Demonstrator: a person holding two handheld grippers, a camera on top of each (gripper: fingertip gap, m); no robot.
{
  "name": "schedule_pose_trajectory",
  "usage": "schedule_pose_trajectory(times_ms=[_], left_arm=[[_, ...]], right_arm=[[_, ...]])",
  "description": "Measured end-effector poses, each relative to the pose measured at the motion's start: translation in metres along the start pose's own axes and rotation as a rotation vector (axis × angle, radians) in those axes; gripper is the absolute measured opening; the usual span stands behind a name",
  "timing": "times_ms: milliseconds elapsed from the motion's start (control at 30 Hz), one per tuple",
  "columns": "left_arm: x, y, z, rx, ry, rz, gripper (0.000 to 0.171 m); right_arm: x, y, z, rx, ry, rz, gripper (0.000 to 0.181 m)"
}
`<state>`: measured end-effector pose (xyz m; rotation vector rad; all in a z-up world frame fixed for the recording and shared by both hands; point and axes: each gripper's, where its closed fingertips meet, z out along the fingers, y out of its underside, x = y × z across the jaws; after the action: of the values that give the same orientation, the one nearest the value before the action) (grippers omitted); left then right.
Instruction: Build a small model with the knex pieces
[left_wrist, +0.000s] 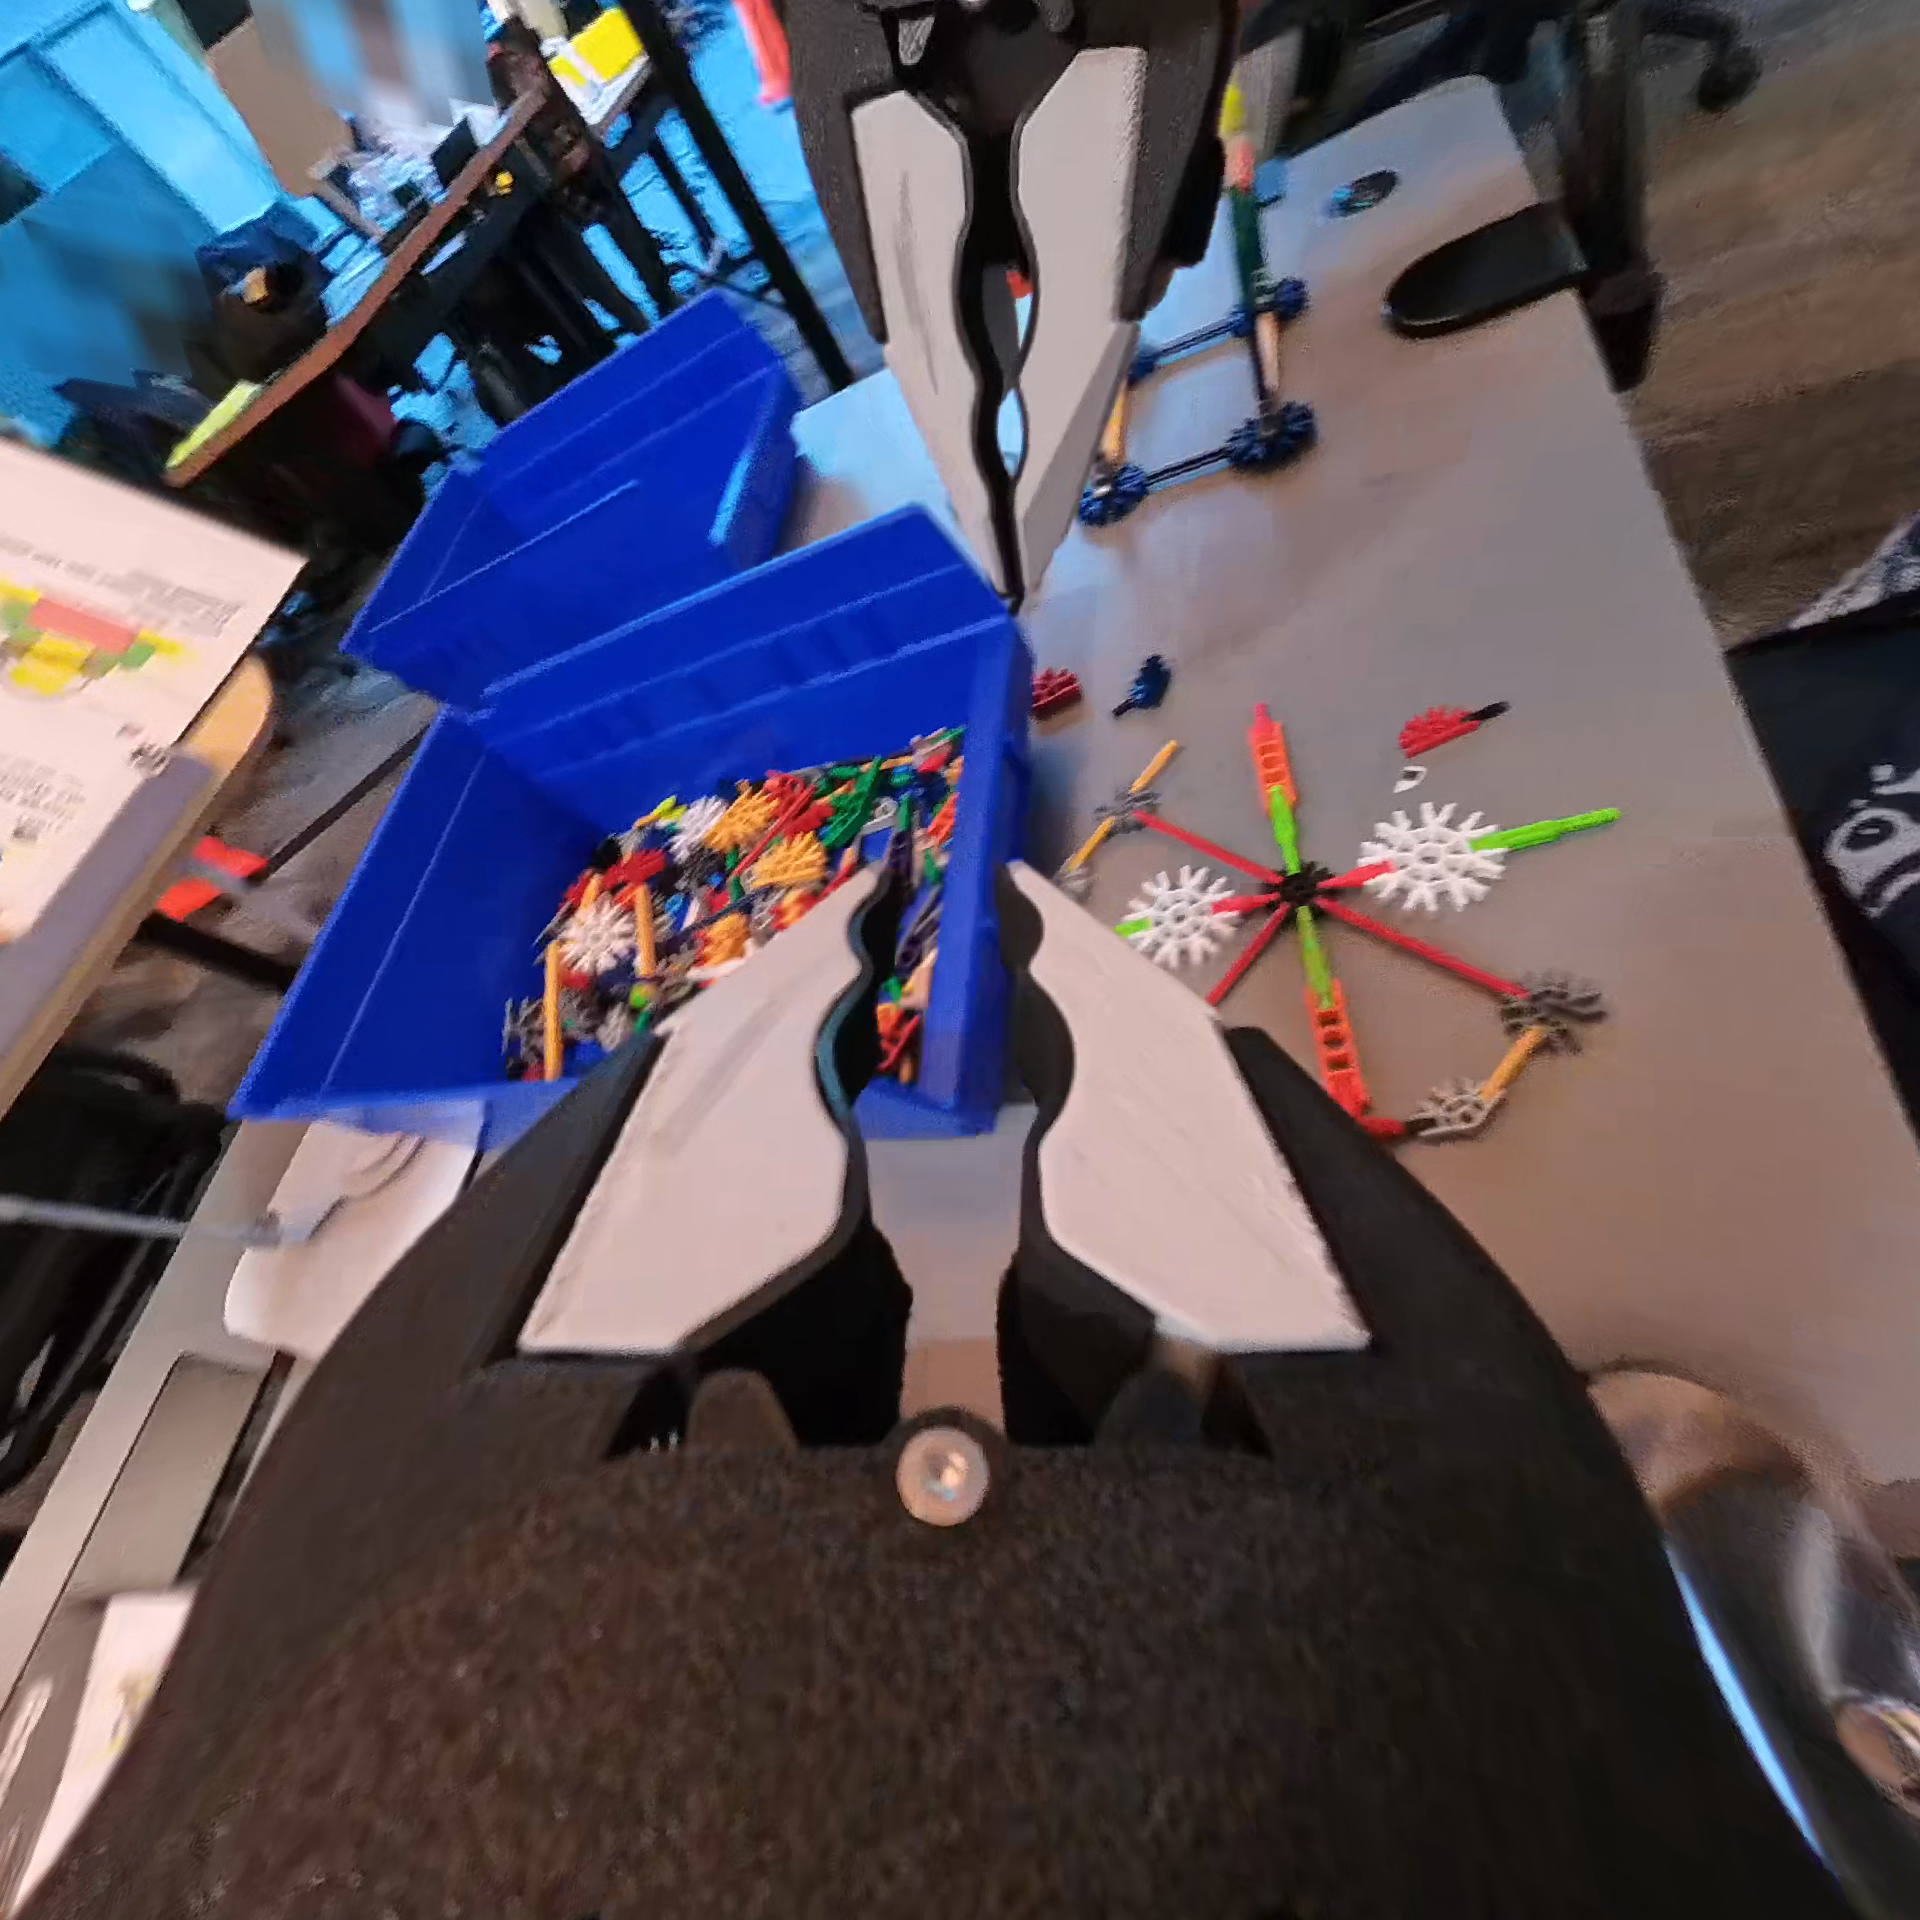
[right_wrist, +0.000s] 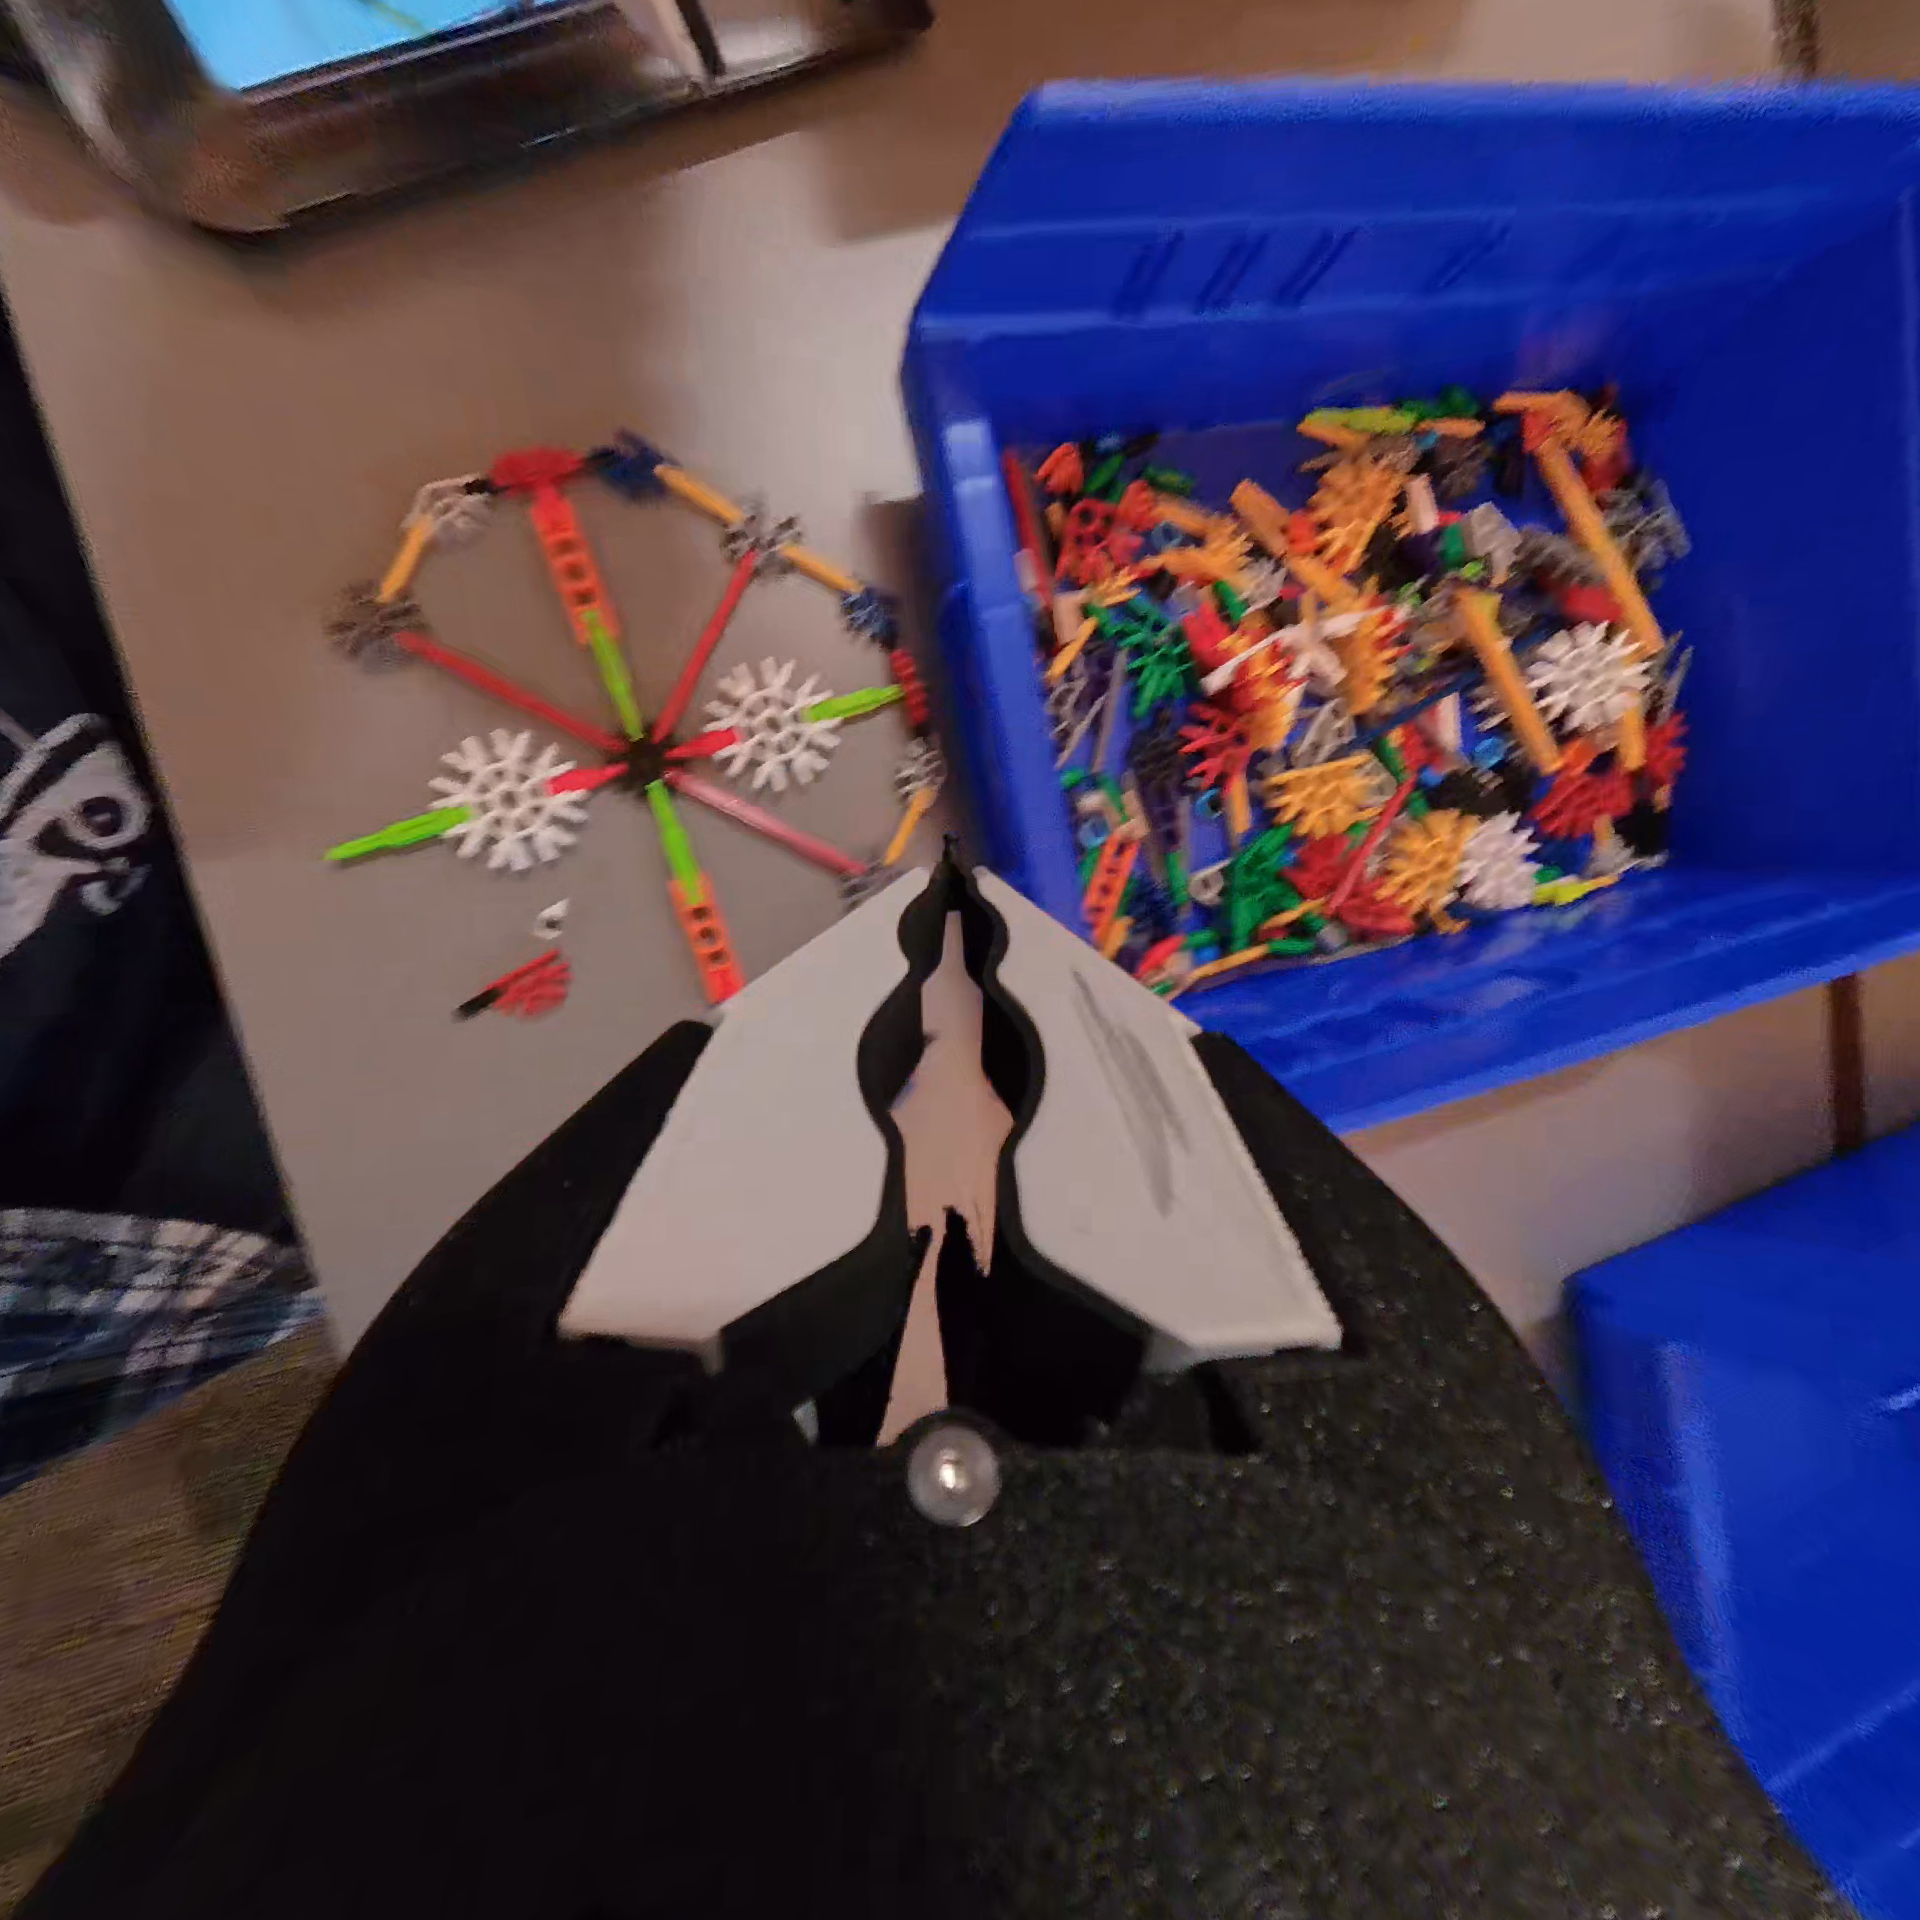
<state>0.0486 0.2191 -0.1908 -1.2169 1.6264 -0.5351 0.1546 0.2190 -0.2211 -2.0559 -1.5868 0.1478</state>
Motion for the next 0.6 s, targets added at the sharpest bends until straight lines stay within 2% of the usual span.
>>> schedule_pose_trajectory(times_ms=[233, 367, 600], left_arm=[[0.078, -0.017, 0.045, -0.095, 0.244, 0.163, 0.018], [0.116, -0.009, 0.073, -0.179, 0.350, 0.238, 0.018], [0.141, 0.004, 0.104, -0.303, 0.476, 0.262, 0.020]], right_arm=[[-0.069, 0.046, 0.003, -0.034, -0.063, 0.075, 0.001], [-0.091, 0.064, 0.008, -0.031, -0.097, 0.111, 0.001], [-0.103, 0.079, 0.007, 0.008, -0.082, 0.168, 0.001]])
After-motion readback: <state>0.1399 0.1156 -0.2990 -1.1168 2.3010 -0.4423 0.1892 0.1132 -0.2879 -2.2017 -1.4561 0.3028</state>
